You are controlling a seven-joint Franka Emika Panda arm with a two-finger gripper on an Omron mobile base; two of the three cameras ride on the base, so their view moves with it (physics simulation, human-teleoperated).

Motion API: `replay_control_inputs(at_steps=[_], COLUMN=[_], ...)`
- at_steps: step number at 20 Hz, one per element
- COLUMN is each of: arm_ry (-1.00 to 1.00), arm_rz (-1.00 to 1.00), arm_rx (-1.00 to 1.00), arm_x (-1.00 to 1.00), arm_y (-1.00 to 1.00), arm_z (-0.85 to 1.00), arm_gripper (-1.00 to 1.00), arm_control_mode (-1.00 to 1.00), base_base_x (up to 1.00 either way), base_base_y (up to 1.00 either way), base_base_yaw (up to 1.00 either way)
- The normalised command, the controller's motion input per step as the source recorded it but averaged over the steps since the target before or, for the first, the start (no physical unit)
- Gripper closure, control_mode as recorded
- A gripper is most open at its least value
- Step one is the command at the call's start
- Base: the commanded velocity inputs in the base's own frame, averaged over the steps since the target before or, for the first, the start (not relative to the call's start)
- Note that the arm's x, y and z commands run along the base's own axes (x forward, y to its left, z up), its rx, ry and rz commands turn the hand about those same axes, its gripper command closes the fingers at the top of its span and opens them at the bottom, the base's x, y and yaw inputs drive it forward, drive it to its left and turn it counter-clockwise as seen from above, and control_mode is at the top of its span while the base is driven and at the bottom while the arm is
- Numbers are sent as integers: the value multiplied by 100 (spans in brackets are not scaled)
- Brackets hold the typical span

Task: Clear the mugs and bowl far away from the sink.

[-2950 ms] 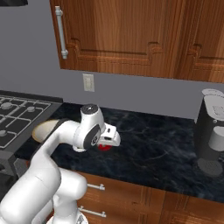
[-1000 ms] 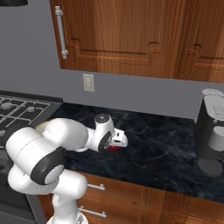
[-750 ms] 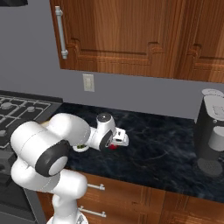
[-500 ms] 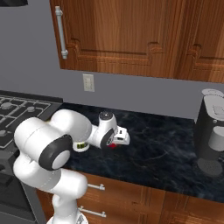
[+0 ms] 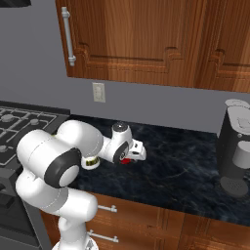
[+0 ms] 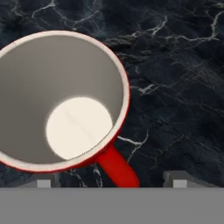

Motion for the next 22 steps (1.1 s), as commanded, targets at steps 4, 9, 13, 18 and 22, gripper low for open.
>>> replay_control_inputs(at_steps=[4,9,13,18,22], arm_ry=[0,-7,-22,-31,-34], arm_rz=[0,0,1,3,8], arm_rx=[0,0,0,0,0], arm_x=[-1,-22,-53,-66,-56], arm_y=[0,0,0,0,0], arm_z=[0,23,46,57,78], arm_gripper=[-100,-100,-100,-100,-100], arm_control_mode=[-100,-100,-100,-100,-100], base_base_x=[0,0,0,0,0], base_base_y=[0,0,0,0,0], base_base_yaw=[0,0,0,0,0])
